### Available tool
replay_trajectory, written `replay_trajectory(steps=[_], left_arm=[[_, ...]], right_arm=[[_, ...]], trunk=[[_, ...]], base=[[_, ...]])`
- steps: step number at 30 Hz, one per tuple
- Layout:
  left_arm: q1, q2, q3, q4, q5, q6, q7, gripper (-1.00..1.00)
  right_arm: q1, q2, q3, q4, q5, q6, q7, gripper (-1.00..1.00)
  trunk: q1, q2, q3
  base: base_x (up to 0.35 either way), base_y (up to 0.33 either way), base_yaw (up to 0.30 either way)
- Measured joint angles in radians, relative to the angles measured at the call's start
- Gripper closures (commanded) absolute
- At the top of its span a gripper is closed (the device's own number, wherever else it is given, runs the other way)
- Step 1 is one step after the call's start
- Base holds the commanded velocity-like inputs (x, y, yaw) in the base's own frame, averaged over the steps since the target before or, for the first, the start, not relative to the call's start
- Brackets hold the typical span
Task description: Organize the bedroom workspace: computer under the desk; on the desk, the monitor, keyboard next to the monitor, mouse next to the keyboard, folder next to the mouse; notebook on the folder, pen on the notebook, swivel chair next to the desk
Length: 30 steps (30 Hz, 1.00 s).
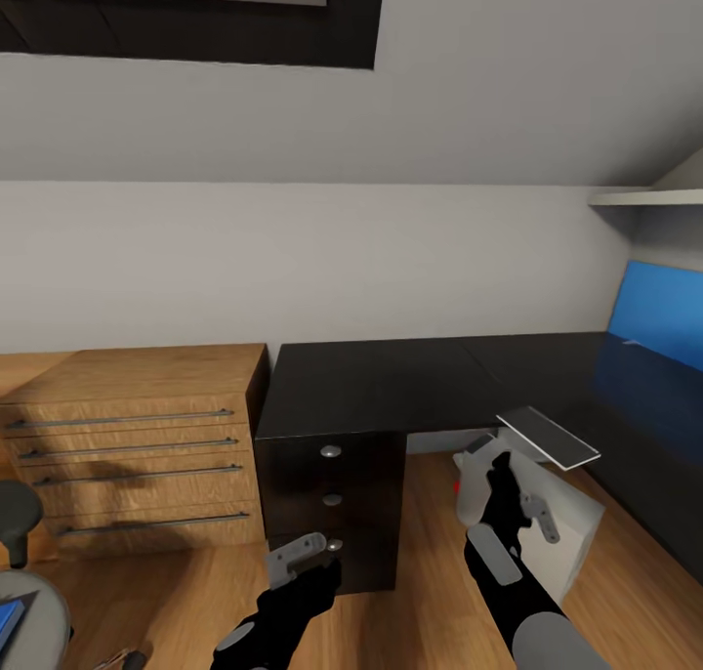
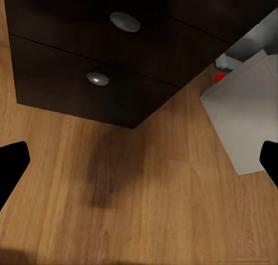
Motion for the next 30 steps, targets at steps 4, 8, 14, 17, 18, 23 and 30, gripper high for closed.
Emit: replay_trajectory(steps=[4,8,14,17,18,23,30], left_arm=[[0.000,0.000,-0.009,0.000,0.000,0.000,-0.001,-1.00],[0.000,0.000,-0.030,0.000,0.000,0.000,0.001,-1.00],[0.000,0.001,-0.052,0.000,-0.001,-0.001,0.005,-1.00],[0.000,0.001,-0.053,0.000,-0.001,-0.001,0.004,-1.00],[0.000,0.001,-0.053,0.000,-0.001,-0.001,0.004,-1.00],[0.000,0.002,-0.053,0.000,0.000,-0.002,0.004,-1.00],[0.000,0.002,-0.053,0.001,0.001,-0.002,0.003,-1.00]], right_arm=[[0.000,-0.001,-0.001,-0.006,0.000,-0.004,0.000,-1.00],[0.000,-0.003,-0.001,-0.012,0.001,-0.023,0.000,-1.00],[0.000,-0.010,-0.037,-0.014,-0.001,-0.065,-0.001,-1.00],[0.000,-0.010,-0.043,-0.014,-0.001,-0.067,-0.001,-1.00],[0.000,-0.010,-0.044,-0.014,-0.001,-0.067,-0.001,-1.00],[0.000,-0.026,-0.054,-0.014,-0.001,-0.067,-0.002,-1.00],[0.000,-0.040,-0.067,-0.013,-0.003,-0.065,-0.003,-1.00]], trunk=[[0.000,0.000,0.000],[0.000,0.000,0.000],[0.000,0.000,0.000],[0.000,0.000,0.000],[0.000,0.000,0.000],[0.000,0.000,0.000],[0.000,0.000,0.000]], base=[[0.213,0.000,0.000],[0.183,0.000,0.000],[0.114,0.000,0.000],[0.076,0.000,0.000],[0.035,0.000,0.000],[0.078,-0.057,0.000],[0.096,-0.082,0.000]])
